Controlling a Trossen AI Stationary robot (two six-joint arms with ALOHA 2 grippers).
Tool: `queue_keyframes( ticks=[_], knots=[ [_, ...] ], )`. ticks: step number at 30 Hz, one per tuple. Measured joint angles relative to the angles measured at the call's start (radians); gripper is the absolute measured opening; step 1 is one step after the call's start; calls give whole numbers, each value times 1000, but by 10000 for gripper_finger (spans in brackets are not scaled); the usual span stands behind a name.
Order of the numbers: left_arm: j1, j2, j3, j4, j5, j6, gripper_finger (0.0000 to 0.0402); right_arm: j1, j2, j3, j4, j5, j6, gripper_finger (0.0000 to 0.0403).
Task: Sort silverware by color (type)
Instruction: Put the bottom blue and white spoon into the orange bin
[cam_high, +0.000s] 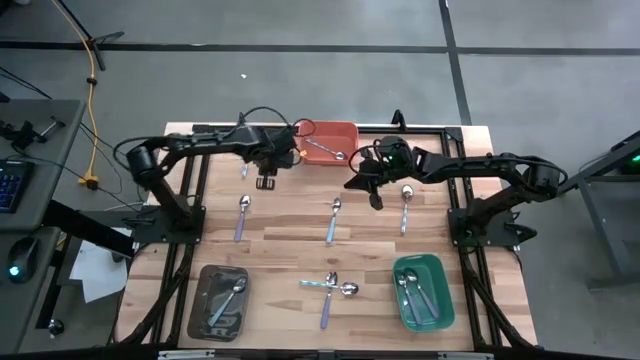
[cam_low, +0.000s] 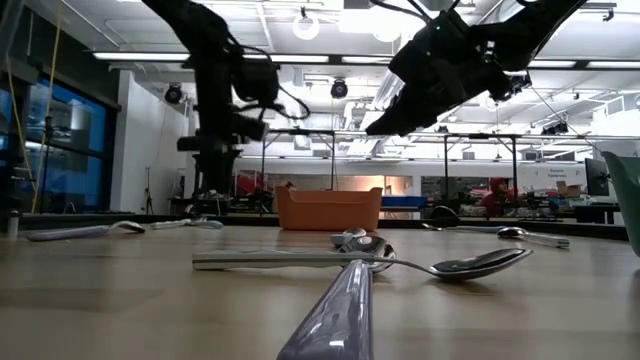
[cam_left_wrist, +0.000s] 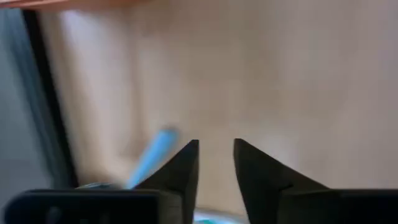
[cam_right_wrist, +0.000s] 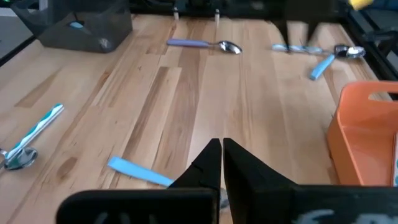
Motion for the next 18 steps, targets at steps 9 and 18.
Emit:
queue_keyframes(
  ticks=[9,18],
  knots=[
    [-185,-197,-292,362,79,-238,4,48,0,0,-23,150,43,0],
    [-472,-262,-371,552,194,-500,2,154,0,0,-11,270,52,0]
  ],
)
